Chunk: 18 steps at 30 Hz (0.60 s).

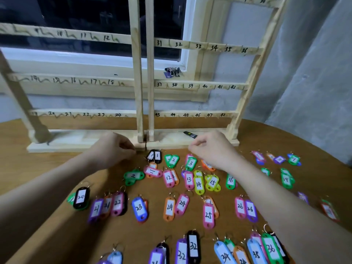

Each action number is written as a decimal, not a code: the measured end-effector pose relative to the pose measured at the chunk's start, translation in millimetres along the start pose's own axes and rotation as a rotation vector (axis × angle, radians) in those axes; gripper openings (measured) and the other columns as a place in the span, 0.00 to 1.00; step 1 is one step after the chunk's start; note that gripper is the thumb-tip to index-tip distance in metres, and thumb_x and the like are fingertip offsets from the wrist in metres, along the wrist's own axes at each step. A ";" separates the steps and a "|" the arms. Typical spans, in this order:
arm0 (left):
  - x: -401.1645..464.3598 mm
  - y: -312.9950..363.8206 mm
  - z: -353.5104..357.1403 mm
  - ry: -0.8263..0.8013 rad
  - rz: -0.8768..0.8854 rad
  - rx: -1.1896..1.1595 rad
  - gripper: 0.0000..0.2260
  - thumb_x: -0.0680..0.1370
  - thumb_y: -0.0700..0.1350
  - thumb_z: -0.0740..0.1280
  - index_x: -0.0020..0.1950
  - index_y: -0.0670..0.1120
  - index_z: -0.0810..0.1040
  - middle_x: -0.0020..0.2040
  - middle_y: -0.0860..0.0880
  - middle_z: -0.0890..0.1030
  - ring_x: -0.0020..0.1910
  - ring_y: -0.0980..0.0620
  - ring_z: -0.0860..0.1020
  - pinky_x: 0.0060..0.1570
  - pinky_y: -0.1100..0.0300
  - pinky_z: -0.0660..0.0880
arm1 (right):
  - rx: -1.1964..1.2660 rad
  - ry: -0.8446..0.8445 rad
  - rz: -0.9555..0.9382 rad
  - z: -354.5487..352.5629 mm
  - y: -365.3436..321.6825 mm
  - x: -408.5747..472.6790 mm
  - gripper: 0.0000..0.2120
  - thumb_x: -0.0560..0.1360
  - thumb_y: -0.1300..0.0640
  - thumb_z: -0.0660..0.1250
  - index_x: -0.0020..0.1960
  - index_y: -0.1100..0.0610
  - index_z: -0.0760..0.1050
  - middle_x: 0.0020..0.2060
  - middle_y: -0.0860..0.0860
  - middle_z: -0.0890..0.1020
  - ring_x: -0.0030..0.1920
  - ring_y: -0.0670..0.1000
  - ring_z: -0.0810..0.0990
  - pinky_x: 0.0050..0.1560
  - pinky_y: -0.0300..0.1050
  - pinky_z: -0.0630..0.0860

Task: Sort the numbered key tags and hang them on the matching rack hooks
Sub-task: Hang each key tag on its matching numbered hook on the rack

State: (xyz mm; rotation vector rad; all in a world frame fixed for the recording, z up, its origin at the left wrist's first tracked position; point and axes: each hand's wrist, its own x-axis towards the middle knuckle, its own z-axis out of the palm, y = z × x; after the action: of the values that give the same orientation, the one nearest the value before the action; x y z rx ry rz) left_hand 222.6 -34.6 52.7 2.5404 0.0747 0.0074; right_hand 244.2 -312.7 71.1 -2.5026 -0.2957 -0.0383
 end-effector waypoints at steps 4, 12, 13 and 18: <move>8.2 -1.9 12.6 0.006 0.024 0.030 0.03 0.77 0.48 0.73 0.49 0.50 0.85 0.43 0.53 0.84 0.40 0.59 0.79 0.33 0.67 0.68 | 0.009 -0.064 -0.050 35.3 -21.2 18.3 0.07 0.76 0.55 0.71 0.41 0.46 0.82 0.30 0.43 0.78 0.29 0.43 0.75 0.35 0.39 0.70; 16.9 15.5 29.4 0.100 0.081 0.170 0.06 0.75 0.51 0.73 0.41 0.51 0.84 0.34 0.51 0.80 0.37 0.48 0.79 0.36 0.57 0.73 | -0.114 -0.072 -0.153 76.4 -23.3 40.4 0.03 0.74 0.53 0.72 0.47 0.45 0.81 0.33 0.41 0.71 0.48 0.50 0.75 0.48 0.45 0.75; 18.9 17.1 29.6 0.092 0.071 0.161 0.06 0.74 0.50 0.74 0.40 0.50 0.84 0.33 0.51 0.80 0.37 0.48 0.79 0.35 0.58 0.71 | -0.112 -0.061 -0.149 78.2 -23.2 41.1 0.02 0.74 0.52 0.72 0.46 0.45 0.81 0.33 0.41 0.71 0.46 0.50 0.76 0.46 0.44 0.74; 24.5 18.1 31.4 0.070 0.057 0.104 0.07 0.71 0.51 0.77 0.40 0.48 0.87 0.34 0.49 0.81 0.35 0.49 0.79 0.33 0.57 0.73 | -0.101 -0.045 -0.098 83.6 -23.1 42.8 0.07 0.72 0.47 0.74 0.48 0.48 0.83 0.32 0.44 0.73 0.36 0.48 0.72 0.37 0.42 0.67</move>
State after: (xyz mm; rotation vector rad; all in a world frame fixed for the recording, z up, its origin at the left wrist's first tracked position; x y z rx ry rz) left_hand 248.7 -65.9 36.7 2.6459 0.0308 0.1173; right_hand 277.5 -237.2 20.6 -2.5902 -0.4454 -0.0382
